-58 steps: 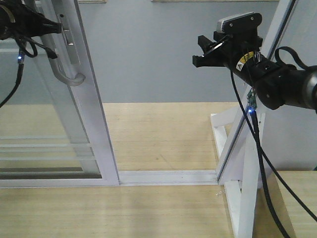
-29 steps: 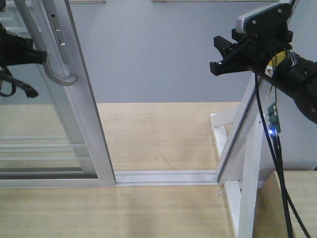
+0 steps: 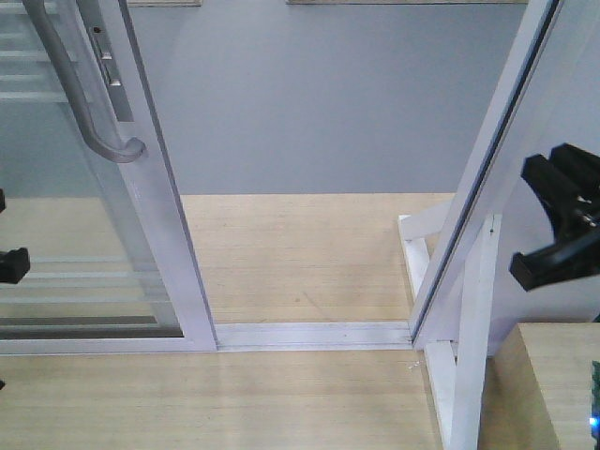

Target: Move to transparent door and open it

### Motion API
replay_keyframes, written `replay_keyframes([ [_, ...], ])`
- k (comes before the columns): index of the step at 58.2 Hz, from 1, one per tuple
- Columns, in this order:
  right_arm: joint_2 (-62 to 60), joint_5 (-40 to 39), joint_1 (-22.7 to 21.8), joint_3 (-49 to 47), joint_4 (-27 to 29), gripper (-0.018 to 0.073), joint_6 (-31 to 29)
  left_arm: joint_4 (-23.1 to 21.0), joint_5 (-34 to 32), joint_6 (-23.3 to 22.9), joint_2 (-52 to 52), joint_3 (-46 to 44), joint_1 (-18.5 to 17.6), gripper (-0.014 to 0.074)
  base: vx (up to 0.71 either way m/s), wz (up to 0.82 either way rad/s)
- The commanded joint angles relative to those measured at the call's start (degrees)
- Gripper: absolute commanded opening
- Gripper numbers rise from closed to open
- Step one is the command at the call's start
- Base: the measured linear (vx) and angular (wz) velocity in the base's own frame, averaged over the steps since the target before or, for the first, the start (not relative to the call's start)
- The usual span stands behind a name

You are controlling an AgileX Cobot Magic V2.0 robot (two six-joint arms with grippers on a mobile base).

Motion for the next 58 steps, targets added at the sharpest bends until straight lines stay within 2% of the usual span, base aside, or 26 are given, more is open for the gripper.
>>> replay_keyframes([
  [1,-6.67,2.56,-0.27,0.14,0.33,0.0016,1.86,-2.07,-2.59,-1.13,-5.93,0.98,0.09,0.0069,0.0,0.0],
  [4,-10.76,6.17,-0.27,1.09,0.29,-0.0015,2.26,-2.47,-2.34,-1.13,-9.45,2.26,0.09,-0.0009,0.0,0.0],
  [14,-20.14,12.63,-0.27,5.1,0.22,-0.001,2.2,-2.4,-1.62,-1.13,-16.33,5.29,0.09,-0.0008,0.0,0.0],
  [23,-22.03,7.87,-0.27,7.18,-0.28,-0.0009,1.93,-4.03,-1.46,-1.13,-18.33,8.02,0.09,-0.0008,0.0,0.0],
  [34,-21.72,8.93,-0.27,7.18,0.0,-0.0009,1.87,-5.37,-5.17,-1.13,-18.2,8.43,0.09,-0.0008,0.0,0.0],
  [58,-21.72,9.15,-0.27,7.18,0.0,-0.0009,1.87,-5.33,-5.29,-1.13,-18.2,8.43,0.09,-0.0007,0.0,0.0],
])
